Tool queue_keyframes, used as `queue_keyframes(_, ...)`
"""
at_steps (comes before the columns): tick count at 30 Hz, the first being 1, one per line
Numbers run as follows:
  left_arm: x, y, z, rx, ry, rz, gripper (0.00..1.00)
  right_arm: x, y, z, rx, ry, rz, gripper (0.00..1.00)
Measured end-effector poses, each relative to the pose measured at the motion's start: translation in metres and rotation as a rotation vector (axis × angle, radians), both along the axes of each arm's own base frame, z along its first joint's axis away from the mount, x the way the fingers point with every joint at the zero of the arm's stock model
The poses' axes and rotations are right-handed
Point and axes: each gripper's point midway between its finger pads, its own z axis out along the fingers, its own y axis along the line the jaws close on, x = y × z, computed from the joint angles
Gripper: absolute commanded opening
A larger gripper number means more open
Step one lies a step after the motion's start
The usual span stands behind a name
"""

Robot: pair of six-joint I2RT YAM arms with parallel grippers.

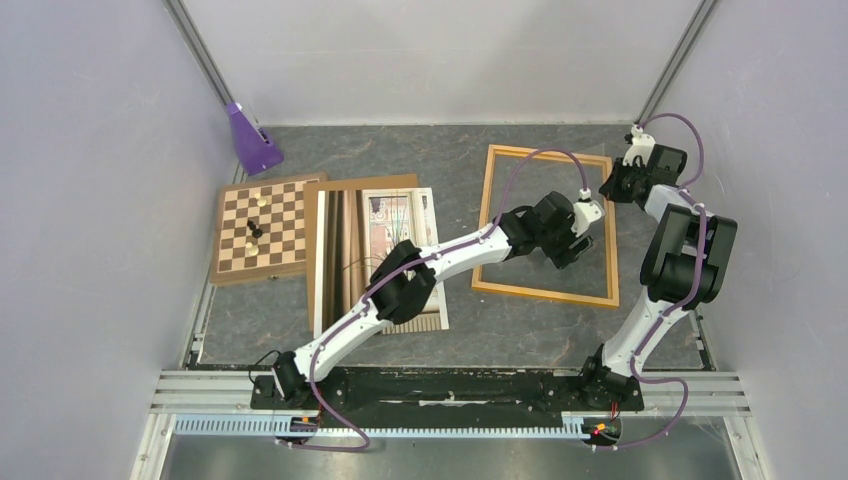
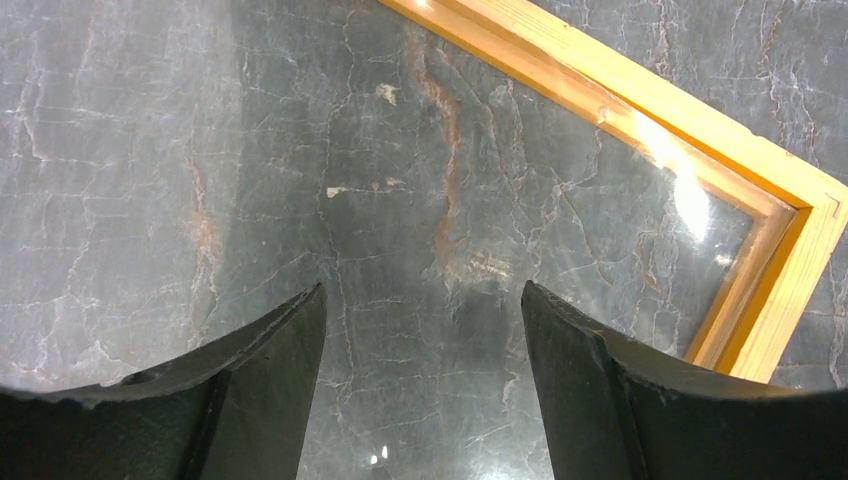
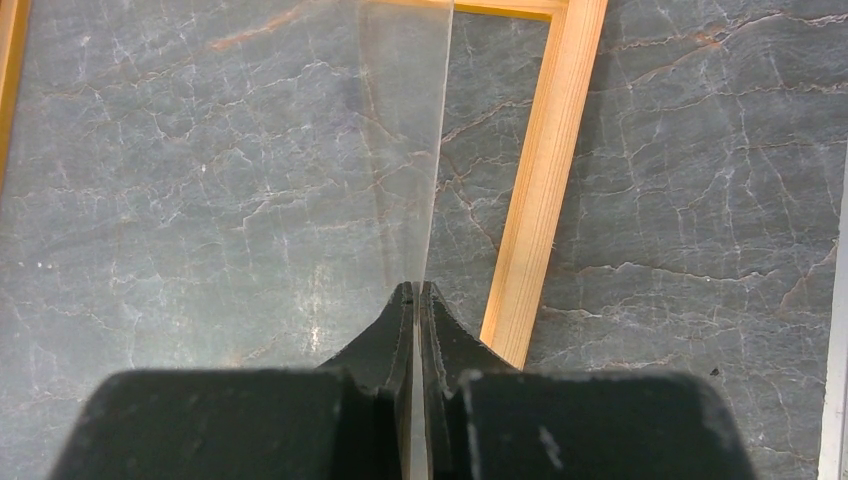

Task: Put the photo into the frame
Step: Place the photo frame item in the photo frame.

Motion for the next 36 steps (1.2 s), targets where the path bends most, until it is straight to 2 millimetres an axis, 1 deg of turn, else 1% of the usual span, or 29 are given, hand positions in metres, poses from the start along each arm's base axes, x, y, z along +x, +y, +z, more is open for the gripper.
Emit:
queue_keyframes(5,-0.005,-0.002,-0.009,0.003,0.022,0.004,0.79,0.000,0.000,0.000,-0.001,0.001,-0.001,0.03)
queue_keyframes(9,-0.009,-0.003,-0.023,0.018,0.043,0.006,0.79,-0.001,0.001,-0.001,0.000,0.005,-0.001,0.04)
queue_keyframes(15,-0.008,-0.004,-0.021,0.011,0.042,0.007,0.79,-0.001,0.000,-0.003,-0.004,0.006,-0.003,0.06)
queue_keyframes(18,-0.008,-0.004,-0.022,0.011,0.044,0.008,0.79,-0.001,0.000,-0.004,-0.006,0.006,-0.004,0.12)
queue_keyframes(24,-0.008,-0.004,-0.022,0.010,0.045,0.009,0.79,-0.001,-0.005,-0.008,-0.022,0.015,-0.021,0.34)
queue_keyframes(27,-0.008,-0.005,-0.021,0.009,0.044,0.009,0.79,-0.002,-0.005,-0.012,-0.025,0.026,-0.025,0.42)
queue_keyframes(32,-0.008,-0.005,-0.020,0.006,0.044,0.007,0.79,-0.003,-0.006,-0.014,-0.024,0.034,-0.028,0.45)
queue_keyframes(36,-0.009,-0.006,-0.020,0.005,0.047,0.002,0.79,-0.003,-0.006,-0.014,-0.024,0.034,-0.028,0.51)
